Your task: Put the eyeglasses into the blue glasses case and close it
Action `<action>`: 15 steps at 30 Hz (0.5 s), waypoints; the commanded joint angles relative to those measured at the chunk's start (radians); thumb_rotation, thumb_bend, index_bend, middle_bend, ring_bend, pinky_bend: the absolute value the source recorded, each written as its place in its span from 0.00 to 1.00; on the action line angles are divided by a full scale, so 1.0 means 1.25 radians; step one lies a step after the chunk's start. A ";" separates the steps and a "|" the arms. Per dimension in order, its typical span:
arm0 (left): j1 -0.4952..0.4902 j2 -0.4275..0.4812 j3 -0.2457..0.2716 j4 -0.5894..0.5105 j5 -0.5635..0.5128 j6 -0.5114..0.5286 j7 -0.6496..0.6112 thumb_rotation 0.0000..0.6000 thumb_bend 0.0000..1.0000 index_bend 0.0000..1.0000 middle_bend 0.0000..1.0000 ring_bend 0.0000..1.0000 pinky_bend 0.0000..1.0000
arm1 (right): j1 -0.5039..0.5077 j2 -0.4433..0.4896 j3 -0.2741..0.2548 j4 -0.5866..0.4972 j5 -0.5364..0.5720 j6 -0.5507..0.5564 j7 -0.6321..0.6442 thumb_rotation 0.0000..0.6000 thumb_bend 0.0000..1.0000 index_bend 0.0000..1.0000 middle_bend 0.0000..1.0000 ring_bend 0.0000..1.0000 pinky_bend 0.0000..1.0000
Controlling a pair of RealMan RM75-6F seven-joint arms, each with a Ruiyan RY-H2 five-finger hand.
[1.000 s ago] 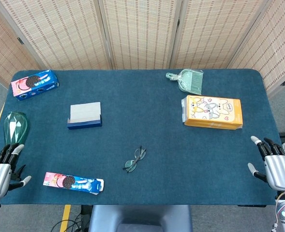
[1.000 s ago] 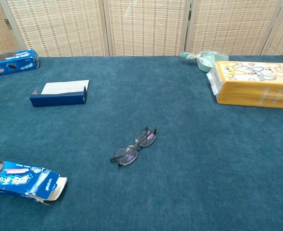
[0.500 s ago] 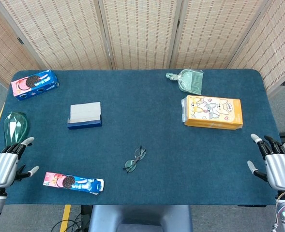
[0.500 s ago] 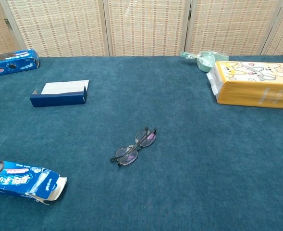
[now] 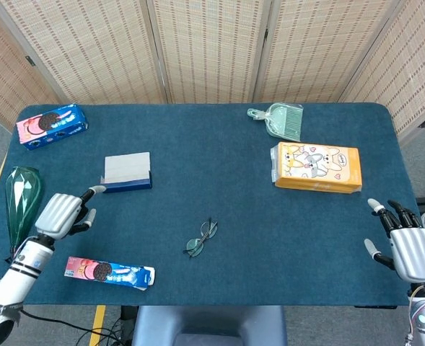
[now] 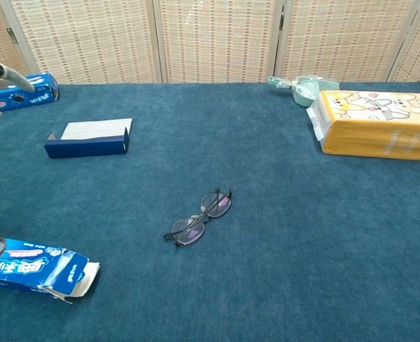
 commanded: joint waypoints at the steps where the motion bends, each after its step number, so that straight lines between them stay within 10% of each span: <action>1: -0.094 -0.034 -0.030 0.064 -0.066 -0.124 -0.009 1.00 0.63 0.20 1.00 1.00 1.00 | 0.001 0.004 -0.003 -0.005 -0.002 -0.004 -0.002 1.00 0.29 0.12 0.34 0.17 0.20; 15: -0.292 -0.146 -0.031 0.277 -0.266 -0.408 0.083 1.00 0.65 0.18 1.00 1.00 1.00 | 0.006 0.004 -0.004 -0.008 0.004 -0.016 -0.002 1.00 0.29 0.12 0.36 0.17 0.20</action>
